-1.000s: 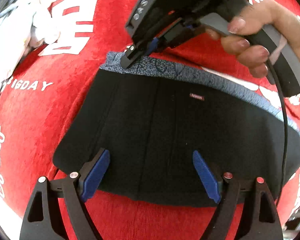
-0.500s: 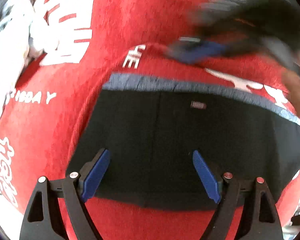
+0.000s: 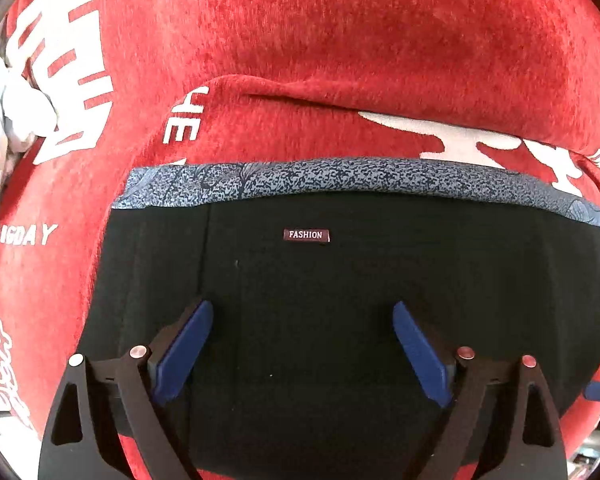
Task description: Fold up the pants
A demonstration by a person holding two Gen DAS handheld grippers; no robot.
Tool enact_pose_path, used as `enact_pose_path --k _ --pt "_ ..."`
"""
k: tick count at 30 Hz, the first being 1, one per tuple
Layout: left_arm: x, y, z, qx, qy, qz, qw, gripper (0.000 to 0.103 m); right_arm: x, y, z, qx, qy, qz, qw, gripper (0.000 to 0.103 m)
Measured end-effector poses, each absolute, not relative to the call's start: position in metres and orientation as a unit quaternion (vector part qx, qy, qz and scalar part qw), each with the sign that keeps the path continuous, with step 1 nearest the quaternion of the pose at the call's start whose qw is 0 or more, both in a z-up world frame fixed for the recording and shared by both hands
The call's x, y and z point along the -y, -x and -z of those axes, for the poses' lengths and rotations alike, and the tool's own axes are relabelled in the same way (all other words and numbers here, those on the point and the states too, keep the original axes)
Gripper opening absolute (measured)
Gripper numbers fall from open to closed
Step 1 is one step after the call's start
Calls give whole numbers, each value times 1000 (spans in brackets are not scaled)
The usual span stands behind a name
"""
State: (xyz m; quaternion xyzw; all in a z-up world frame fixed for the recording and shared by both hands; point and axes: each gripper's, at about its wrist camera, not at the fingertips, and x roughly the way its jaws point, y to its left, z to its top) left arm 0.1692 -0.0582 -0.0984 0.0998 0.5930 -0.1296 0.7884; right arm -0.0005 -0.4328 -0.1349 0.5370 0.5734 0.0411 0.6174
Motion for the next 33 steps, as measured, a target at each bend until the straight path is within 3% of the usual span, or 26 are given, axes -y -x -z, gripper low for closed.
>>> enact_pose_path --k 8,10,14,17,20,23,25,27,30,33 --pt "62 -170 101 -597 -106 118 786 97 459 17 166 -491 -633 10 598 50" --pt "63 -171 100 -605 -106 112 781 97 463 16 164 -500 -625 22 599 7" --pt "62 -163 99 -601 -113 119 782 97 465 7 134 -496 -574 2 651 7" --pt "63 -161 99 -597 -117 119 785 97 453 14 150 -539 -535 24 651 7" --pt "67 -160 93 -614 -128 105 772 97 457 25 159 -525 -572 24 630 9" --pt "82 -149 75 -603 -143 125 774 97 475 34 139 -537 -540 34 647 21" --pt "103 -137 63 -590 -152 152 778 97 496 41 124 -527 -519 54 671 35" --pt "138 -122 59 -575 -163 186 780 97 529 47 112 -510 -495 89 698 38" --pt "187 -106 75 -581 -180 216 764 97 557 35 113 -504 -481 113 709 37" --pt "214 -90 105 -604 -213 217 737 99 561 33 134 -542 -445 120 703 19"
